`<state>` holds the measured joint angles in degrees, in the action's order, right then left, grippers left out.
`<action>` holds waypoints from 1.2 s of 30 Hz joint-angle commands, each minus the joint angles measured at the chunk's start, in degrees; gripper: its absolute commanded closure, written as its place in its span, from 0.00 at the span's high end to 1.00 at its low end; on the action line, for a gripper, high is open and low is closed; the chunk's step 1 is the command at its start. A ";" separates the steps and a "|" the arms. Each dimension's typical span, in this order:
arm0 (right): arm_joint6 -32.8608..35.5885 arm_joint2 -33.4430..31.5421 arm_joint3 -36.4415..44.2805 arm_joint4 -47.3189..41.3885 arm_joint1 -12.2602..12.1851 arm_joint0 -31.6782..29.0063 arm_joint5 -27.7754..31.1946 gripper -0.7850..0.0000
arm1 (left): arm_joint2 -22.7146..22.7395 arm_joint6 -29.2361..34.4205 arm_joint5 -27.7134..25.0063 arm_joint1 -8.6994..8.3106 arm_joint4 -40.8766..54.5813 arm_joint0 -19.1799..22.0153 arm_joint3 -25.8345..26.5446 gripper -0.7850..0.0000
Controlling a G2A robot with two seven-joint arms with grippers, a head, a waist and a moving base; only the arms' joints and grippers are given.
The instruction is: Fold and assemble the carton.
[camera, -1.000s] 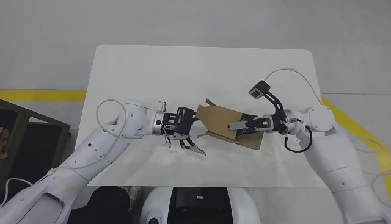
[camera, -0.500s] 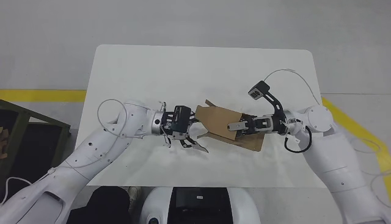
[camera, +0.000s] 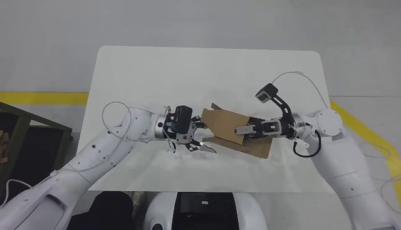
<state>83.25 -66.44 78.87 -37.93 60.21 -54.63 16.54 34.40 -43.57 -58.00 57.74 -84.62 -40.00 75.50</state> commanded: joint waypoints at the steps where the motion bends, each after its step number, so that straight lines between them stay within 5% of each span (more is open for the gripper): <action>1: 0.19 -0.07 0.09 0.03 -0.04 -0.09 -0.12 0.00 | -0.88 -1.25 0.00 -0.07 1.06 0.34 -0.59 0.62; 23: 1.20 -0.32 0.95 -0.49 -0.20 -0.60 -0.23 0.00 | -14.41 -2.71 0.00 -1.91 22.34 6.34 -3.54 0.42; 36: 1.26 0.12 0.54 -0.51 -0.12 -0.27 -0.34 0.00 | -17.53 -2.72 0.00 -2.76 27.93 8.19 -4.47 0.39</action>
<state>84.52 -66.34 79.44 -38.44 60.08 -54.92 16.18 17.01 -46.29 -58.00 55.03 -57.03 -31.84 70.97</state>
